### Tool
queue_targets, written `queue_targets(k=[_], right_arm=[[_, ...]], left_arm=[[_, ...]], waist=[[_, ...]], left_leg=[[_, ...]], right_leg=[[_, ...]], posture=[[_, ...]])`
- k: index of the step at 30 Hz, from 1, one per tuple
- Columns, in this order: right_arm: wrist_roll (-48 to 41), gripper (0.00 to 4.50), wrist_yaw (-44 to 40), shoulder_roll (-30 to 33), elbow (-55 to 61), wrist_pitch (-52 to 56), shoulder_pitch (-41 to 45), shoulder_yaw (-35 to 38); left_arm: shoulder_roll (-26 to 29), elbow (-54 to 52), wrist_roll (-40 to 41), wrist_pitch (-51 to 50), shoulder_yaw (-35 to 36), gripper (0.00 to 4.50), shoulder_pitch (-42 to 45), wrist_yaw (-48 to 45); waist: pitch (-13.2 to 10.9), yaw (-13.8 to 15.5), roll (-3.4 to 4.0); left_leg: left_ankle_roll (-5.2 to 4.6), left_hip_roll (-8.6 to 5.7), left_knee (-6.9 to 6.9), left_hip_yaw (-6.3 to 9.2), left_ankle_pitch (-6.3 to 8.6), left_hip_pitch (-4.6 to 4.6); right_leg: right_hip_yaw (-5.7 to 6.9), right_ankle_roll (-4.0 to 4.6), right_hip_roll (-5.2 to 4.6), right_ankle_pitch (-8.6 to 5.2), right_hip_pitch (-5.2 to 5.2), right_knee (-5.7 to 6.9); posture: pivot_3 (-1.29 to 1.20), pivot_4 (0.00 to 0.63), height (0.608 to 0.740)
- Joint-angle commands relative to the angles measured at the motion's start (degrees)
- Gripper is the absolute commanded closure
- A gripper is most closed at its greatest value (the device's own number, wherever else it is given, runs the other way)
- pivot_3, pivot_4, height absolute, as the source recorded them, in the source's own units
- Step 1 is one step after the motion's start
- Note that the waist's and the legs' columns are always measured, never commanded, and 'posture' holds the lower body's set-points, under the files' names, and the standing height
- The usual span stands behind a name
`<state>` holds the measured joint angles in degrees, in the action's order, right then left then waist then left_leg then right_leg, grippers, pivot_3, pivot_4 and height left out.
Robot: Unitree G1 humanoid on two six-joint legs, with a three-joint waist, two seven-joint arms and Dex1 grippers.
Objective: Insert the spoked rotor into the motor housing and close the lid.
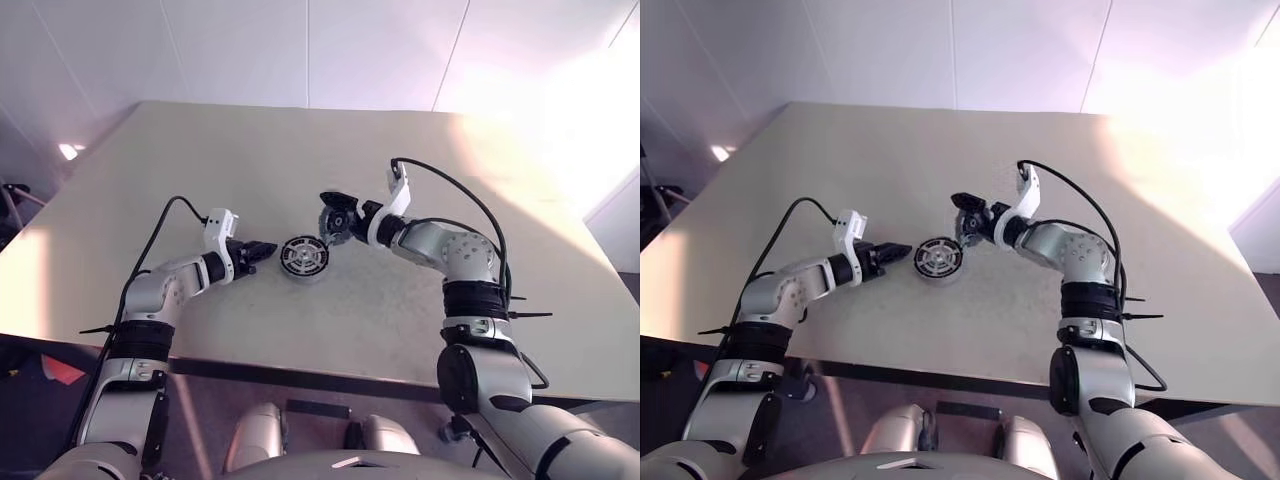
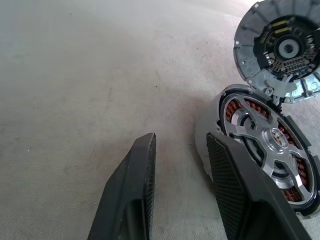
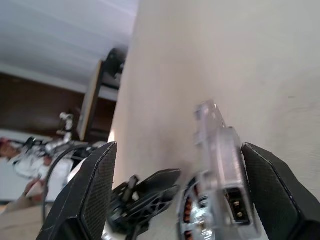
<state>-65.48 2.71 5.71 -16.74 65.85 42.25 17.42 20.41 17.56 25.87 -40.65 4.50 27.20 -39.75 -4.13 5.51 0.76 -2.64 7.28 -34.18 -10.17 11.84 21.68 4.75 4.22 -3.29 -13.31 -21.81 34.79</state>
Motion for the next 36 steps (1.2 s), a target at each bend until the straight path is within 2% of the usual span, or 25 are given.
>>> queue_targets(k=[1, 6, 11, 13, 16, 17, 18, 21, 22, 30, 36], right_arm=[[-6.4, 0.01, 3.93, -1.68, 6.34, 5.49, 3.1, 1.38], [-10.48, 0.01, 9.95, -3.24, 9.75, 10.31, 3.02, 0.86], [-1.9, 0.01, 5.22, 0.35, 14.31, 6.18, 0.07, -4.1], [7.3, 0.01, -2.04, 4.77, 18.11, -1.51, -1.99, -10.71], [29.08, 0.01, -14.91, 14.33, 18.77, -21.59, -6.83, -27.24], [33.89, 0.01, -17.91, 16.15, 17.39, -26.37, -7.77, -30.88], [35.07, 0.01, -21.67, 16.68, 16.32, -28.68, -8.71, -32.17], [36.05, 0.01, -31.24, 16.54, 17.17, -33.25, -10.64, -33.62], [37.67, 0.01, -32.64, 16.37, 17.23, -34.64, -10.57, -34.46], [43.88, 0.01, -36.14, 12.14, 14.51, -37.46, -8.18, -34.57], [49.63, 0.01, -37.62, 9.42, 7.59, -41.36, -7.95, -36.23]], left_arm=[[0.46, 0.06, -0.36, 1.21, 0.5, 2.76, 2.03, -0.38], [1.01, 3.19, -1.02, 2.66, 1.46, 2.76, 3.95, -0.31], [1.97, 5.44, -1.06, 3.96, 2.33, 2.76, 5.27, -0.77], [2.48, 5.94, -0.88, 4.18, 2.71, 2.76, 5.56, -1.25], [3.43, 5.82, -0.56, 4.16, 3.15, 2.76, 5.44, -2.73], [3.55, 5.63, -0.52, 4.08, 3.15, 2.76, 5.32, -3.13], [3.56, 5.5, -0.52, 3.97, 3.12, 2.76, 5.24, -3.33], [2.81, 4.18, -0.32, 2.7, 2.87, 2.76, 4.36, -2.97], [2.39, 3.5, -0.24, 2.4, 2.69, 2.76, 3.87, -2.78], [0.67, 2.01, -0.7, 1.9, 2.25, 2.76, 2.29, -1.82], [0.64, 1.21, -0.53, 1.68, 2.32, 2.76, 1.59, -1.4]], waist=[[0.0, -0.02, 0.0], [0.0, 0.1, 0.0], [-0.01, 0.35, -0.02], [-0.01, 0.41, -0.03], [-0.03, 0.64, -0.08], [-0.04, 0.67, -0.09], [-0.04, 0.66, -0.09], [-0.05, 0.29, -0.09], [-0.05, 0.14, -0.09], [-0.05, 0.12, -0.12], [-0.03, 0.09, -0.14]], left_leg=[[0.0, 0.01, 0.0, 0.0, 0.0, -0.02], [0.06, 0.0, 0.01, 0.0, -0.03, -0.05], [0.09, -0.01, 0.01, 0.0, -0.03, -0.02], [0.09, -0.01, 0.01, 0.0, -0.03, -0.02], [0.1, -0.02, 0.01, 0.01, -0.03, 0.01], [0.1, -0.02, 0.01, 0.01, -0.03, 0.01], [0.1, -0.02, 0.01, 0.01, -0.03, 0.01], [0.09, -0.01, 0.01, 0.02, -0.03, 0.02], [0.06, 0.0, 0.01, 0.02, -0.02, 0.06], [-0.07, 0.0, -0.1, 0.02, 0.03, 0.14], [-0.08, 0.0, -0.12, 0.02, 0.03, 0.04]], right_leg=[[0.0, 0.0, 0.0, 0.0, 0.0, 0.01], [0.0, -0.01, 0.0, 0.0, 0.04, 0.02], [0.0, -0.04, -0.01, 0.0, 0.03, 0.01], [0.0, -0.09, -0.01, 0.02, 0.03, 0.0], [0.0, -0.62, -0.02, -0.09, 0.03, -0.04], [0.0, -0.67, -0.01, -0.1, 0.03, -0.03], [0.0, -0.69, -0.01, -0.11, 0.02, -0.03], [0.0, -0.56, 0.0, -0.17, 0.0, -0.02], [0.0, -0.19, 0.01, -0.03, -0.06, -0.01], [0.0, 0.0, -0.01, 0.02, -0.1, 0.05], [0.0, 0.01, -0.01, 0.03, 0.05, 0.04]], posture=[[0.0, 0.0, 0.74], [0.0, 0.0, 0.74], [0.0, 0.0, 0.74], [0.0, 0.0, 0.74], [0.0, 0.0, 0.74], [0.0, 0.0, 0.74], [0.0, 0.0, 0.74], [0.0, 0.0, 0.74], [0.0, 0.0, 0.74], [0.0, 0.0, 0.74], [0.0, 0.0, 0.74]])
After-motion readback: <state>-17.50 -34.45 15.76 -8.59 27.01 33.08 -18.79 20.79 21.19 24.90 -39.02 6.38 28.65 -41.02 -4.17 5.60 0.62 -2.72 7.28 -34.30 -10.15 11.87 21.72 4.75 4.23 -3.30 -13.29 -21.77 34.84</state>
